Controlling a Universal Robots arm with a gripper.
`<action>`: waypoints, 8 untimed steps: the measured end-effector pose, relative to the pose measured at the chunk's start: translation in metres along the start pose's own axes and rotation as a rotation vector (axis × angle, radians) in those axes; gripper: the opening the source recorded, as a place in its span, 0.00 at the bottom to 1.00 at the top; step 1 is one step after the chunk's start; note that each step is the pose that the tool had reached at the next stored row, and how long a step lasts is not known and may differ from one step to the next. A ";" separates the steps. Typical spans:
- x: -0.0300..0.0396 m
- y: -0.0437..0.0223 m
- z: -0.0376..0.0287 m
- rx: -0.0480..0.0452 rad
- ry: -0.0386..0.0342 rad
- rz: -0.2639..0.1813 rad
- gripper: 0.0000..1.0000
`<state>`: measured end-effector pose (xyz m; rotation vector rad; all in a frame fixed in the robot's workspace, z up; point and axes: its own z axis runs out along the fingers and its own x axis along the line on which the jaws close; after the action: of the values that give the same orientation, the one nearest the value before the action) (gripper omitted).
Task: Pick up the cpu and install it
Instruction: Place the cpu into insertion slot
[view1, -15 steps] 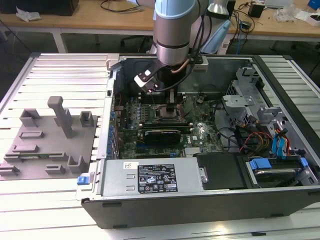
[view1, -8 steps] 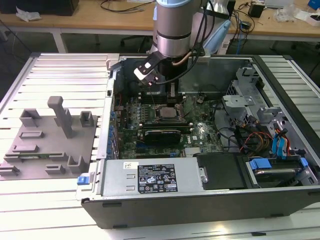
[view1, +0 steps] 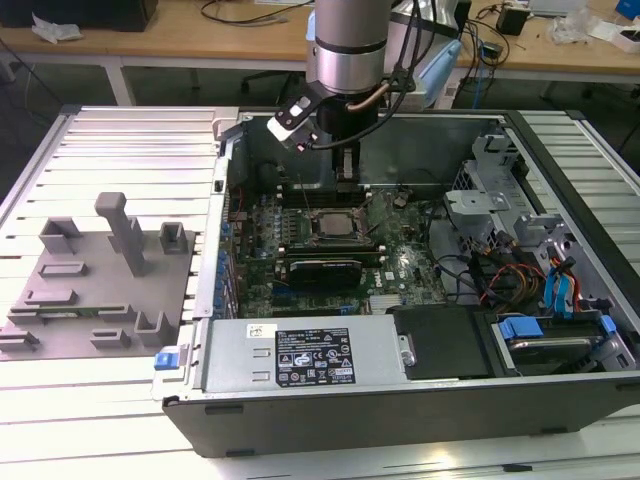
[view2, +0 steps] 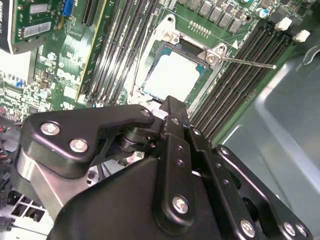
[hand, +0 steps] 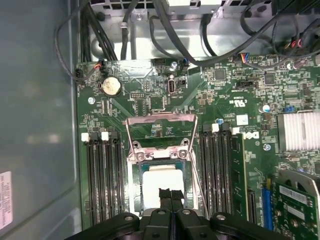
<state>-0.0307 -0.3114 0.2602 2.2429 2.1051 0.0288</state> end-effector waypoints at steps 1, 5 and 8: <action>0.0000 0.0000 0.0000 -0.0001 -0.0006 0.000 0.11; 0.0000 0.0003 0.0000 0.0035 -0.0088 -0.005 0.11; 0.0000 0.0007 -0.0001 0.0059 -0.0091 -0.010 0.11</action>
<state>-0.0300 -0.3115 0.2603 2.2309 2.1151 0.0119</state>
